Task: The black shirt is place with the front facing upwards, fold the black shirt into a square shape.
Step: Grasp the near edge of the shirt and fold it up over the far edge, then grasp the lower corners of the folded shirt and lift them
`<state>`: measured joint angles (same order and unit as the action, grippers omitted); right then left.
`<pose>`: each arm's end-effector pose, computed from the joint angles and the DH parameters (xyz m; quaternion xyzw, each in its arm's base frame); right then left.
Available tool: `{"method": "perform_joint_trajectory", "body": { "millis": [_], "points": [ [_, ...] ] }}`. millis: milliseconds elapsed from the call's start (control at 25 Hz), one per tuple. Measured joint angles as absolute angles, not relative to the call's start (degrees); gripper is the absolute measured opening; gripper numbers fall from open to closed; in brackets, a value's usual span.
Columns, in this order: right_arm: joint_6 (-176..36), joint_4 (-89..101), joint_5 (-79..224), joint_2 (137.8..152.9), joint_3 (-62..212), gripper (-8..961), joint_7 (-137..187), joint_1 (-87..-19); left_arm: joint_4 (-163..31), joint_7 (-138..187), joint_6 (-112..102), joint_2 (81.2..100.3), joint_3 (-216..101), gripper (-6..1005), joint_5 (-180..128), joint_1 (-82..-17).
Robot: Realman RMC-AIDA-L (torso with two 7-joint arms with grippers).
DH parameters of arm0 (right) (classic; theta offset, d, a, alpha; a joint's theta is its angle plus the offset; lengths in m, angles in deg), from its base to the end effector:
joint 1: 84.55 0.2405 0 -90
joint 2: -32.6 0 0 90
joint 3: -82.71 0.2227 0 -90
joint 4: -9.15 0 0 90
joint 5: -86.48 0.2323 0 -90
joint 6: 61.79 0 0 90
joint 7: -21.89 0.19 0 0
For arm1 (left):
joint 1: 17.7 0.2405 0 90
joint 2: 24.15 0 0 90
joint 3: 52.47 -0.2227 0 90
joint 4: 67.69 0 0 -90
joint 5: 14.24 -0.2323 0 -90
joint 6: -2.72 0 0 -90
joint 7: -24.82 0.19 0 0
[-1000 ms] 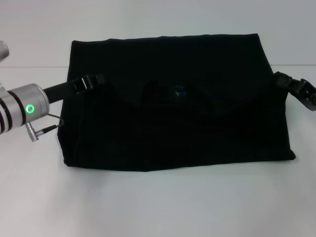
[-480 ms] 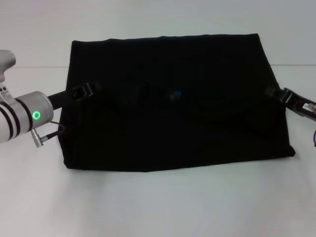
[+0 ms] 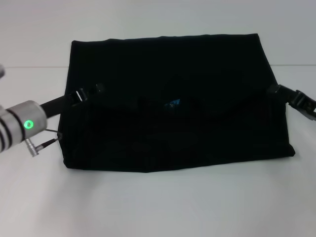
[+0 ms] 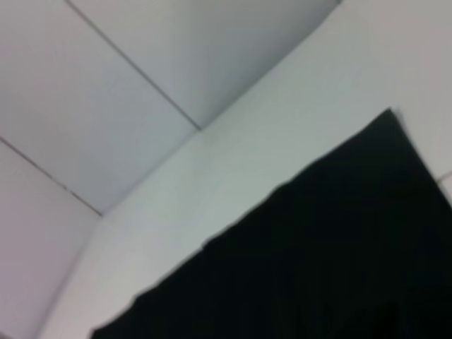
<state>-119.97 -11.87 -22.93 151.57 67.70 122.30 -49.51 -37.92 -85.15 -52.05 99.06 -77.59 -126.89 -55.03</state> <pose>0.3117 0.4201 -0.0031 -0.6615 0.5730 0.3650 0.3175 -0.2764 0.4368 -0.0219 -0.6987 -0.5662 -0.3219 0.2961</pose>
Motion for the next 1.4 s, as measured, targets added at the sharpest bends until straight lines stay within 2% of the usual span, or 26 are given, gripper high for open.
{"method": "perform_joint_trajectory", "body": {
  "millis": [160, 320, 400, 520, 560, 680, 960, 1400],
  "points": [
    [-126.2, -12.0, -19.9, 150.95, 67.7, 524, 120.2, -52.1, -38.1, -85.2, -62.3, 96.48, -77.6, 482, -121.5, -51.7],
    [-132.0, -12.3, -20.7, 149.65, 65.5, 615, 118.6, -54.1, -38.3, -88.0, -71.7, 93.69, -78.5, 627, -120.6, -49.1],
    [-135.8, -12.6, -22.4, 148.93, 62.2, 701, 116.3, -54.6, -38.8, -91.4, -75.4, 91.44, -81.1, 647, -121.8, -48.2],
    [-140.5, -13.0, -24.5, 148.68, 58.0, 829, 111.0, -55.0, -39.3, -95.5, -78.4, 88.29, -85.1, 678, -124.1, -47.5],
    [-142.2, -13.1, -25.2, 148.79, 56.4, 829, 108.0, -55.1, -39.3, -96.6, -79.2, 87.30, -85.9, 688, -125.4, -47.3],
    [-144.9, -13.5, -26.6, 149.42, 53.0, 827, 102.0, -55.2, -38.4, -98.0, -80.0, 85.98, -86.2, 708, -129.9, -47.0],
    [-145.6, -13.9, -27.3, 151.42, 46.1, 826, 95.3, -54.8, -34.3, -93.6, -78.5, 86.76, -86.5, 707, -137.4, -47.0],
    [-144.5, -14.2, -27.2, 152.16, 42.3, 825, 94.0, -54.6, -34.1, -85.4, -73.5, 87.97, -88.5, 704, -139.3, -47.3]
  ]
}}
